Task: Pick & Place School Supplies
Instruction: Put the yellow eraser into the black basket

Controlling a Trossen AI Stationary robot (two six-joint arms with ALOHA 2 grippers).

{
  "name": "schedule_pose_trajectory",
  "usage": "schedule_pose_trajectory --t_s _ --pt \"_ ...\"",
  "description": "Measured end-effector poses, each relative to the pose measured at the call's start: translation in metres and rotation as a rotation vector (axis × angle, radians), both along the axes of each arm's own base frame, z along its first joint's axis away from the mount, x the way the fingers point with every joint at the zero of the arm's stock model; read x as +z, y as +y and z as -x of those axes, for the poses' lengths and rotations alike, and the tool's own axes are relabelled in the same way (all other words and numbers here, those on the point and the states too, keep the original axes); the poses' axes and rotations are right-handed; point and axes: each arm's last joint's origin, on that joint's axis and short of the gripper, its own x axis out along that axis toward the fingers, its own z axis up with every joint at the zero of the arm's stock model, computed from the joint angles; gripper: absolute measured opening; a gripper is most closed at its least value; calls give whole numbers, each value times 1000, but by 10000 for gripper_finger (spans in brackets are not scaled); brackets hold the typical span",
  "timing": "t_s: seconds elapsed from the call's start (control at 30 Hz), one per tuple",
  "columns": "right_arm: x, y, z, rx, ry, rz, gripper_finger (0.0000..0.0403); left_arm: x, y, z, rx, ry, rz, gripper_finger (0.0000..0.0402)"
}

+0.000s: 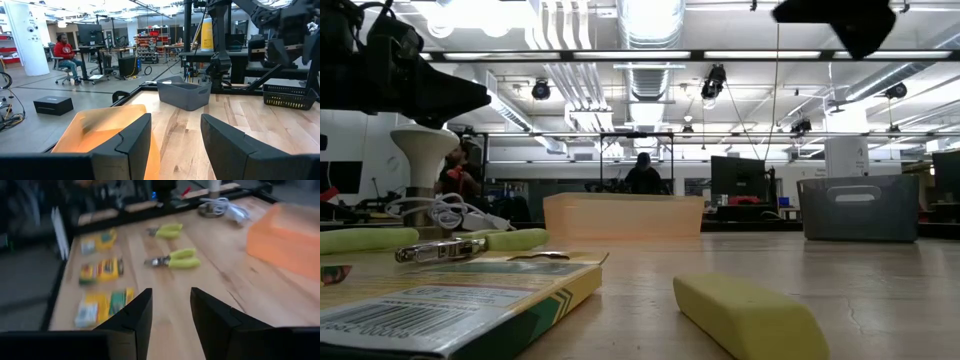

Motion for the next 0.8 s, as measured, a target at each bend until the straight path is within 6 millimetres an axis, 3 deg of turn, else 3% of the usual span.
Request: schedule_pose_trajectory --t_s 0.37,0.8 --pt "3 -26 -18 -194 -78 -245 111 0 0 0 0 0 0 179" --pt "0 -28 -22 -244 -103 -337 111 0 0 0 0 -1 0 179"
